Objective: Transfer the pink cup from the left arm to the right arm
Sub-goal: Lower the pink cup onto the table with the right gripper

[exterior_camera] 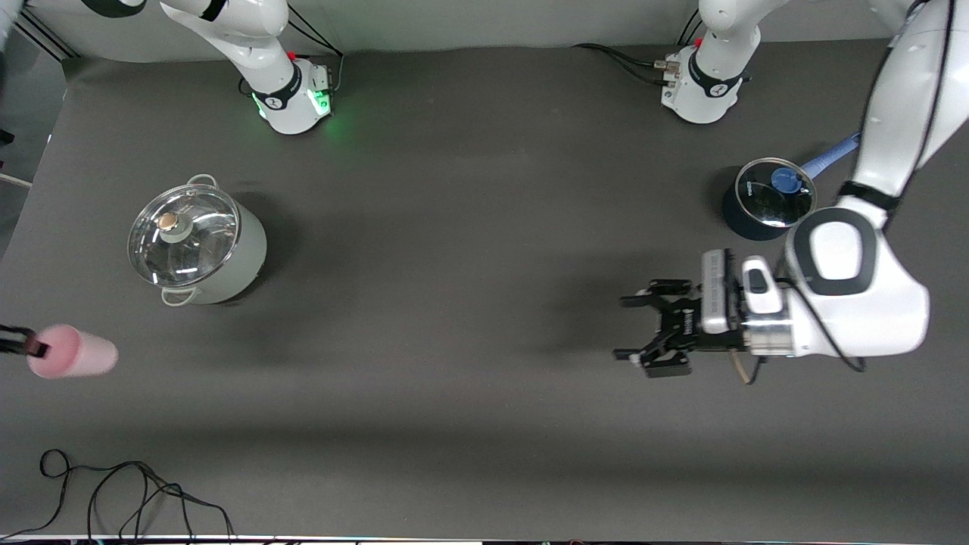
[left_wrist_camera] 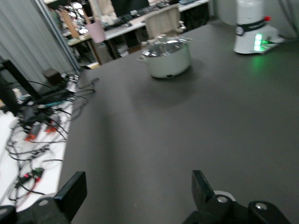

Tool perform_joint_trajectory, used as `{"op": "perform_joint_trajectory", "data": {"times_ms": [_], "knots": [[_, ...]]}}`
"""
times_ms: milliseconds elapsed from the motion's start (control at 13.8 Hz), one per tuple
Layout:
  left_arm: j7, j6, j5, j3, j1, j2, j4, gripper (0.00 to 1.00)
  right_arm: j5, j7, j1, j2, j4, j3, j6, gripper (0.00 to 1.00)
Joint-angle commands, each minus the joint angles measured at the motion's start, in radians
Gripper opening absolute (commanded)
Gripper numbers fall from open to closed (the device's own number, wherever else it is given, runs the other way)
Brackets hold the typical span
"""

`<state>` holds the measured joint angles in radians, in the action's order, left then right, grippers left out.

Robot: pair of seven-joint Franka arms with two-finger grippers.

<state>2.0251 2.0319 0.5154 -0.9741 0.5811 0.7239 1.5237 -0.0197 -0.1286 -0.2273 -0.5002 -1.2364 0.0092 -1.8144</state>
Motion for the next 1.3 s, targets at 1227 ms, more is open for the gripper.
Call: {"op": "perform_joint_trajectory", "data": {"times_ms": [1227], "knots": [[-1.070, -0.644, -0.698, 0.069, 0.065, -0.482, -0.131, 1.00, 0.017, -0.022, 0.079, -0.294, -0.149, -0.002, -0.526, 0.00]]}}
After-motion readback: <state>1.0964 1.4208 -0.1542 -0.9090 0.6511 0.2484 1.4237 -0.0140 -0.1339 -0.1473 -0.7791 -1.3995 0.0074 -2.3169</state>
